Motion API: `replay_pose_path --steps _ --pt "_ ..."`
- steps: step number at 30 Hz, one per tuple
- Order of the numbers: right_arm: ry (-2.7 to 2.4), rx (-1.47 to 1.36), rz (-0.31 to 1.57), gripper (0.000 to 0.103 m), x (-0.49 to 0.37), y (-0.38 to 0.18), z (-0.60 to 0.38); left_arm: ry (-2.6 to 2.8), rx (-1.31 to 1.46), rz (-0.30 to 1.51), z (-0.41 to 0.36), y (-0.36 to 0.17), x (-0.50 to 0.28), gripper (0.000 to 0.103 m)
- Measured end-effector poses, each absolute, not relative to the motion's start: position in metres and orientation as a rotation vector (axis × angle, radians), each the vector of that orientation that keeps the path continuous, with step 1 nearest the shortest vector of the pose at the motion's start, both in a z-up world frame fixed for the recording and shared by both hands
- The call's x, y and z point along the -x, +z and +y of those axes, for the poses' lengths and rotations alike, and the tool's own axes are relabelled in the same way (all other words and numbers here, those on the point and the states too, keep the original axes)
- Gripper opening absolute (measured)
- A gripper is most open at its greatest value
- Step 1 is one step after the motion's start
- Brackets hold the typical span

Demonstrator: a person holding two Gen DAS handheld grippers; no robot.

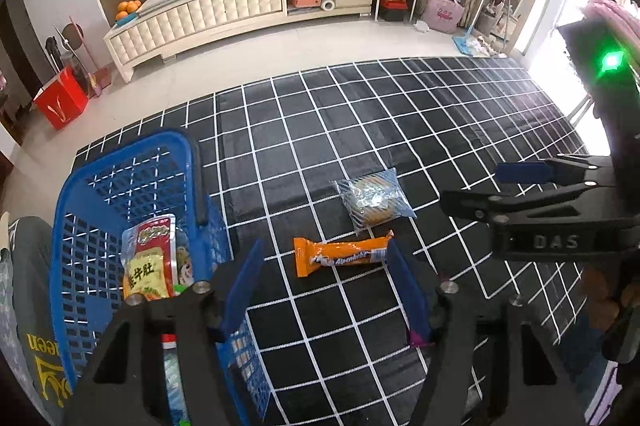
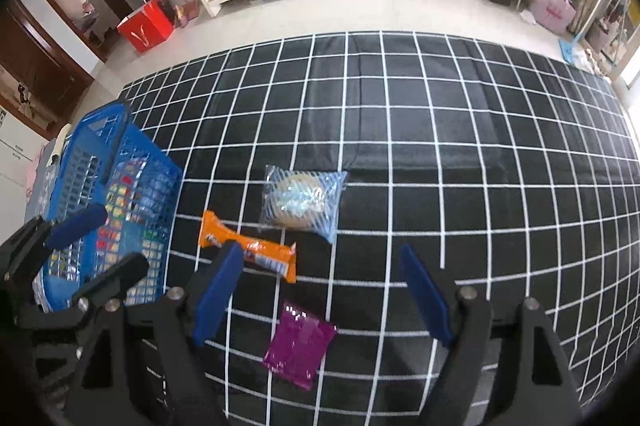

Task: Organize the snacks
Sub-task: 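Move both grippers over the orange stick snack and clear biscuit bag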

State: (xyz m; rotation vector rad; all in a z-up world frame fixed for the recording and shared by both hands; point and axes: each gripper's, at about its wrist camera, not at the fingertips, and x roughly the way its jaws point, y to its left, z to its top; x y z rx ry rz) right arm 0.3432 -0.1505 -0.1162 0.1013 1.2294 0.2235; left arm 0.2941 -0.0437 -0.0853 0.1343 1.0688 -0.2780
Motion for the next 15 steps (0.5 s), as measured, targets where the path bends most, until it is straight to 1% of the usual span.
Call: replay_pose_path --steps 8,15 --pt "0.231 -0.081 1.291 0.084 -0.379 -0.144 -0.147 -0.243 -0.176 1.141 -0.06 -0.111 -0.311 0.06" --pt "0.271 -0.073 1.364 0.084 -0.398 -0.172 -0.136 -0.225 -0.145 1.209 -0.065 -0.137 -0.32 0.06"
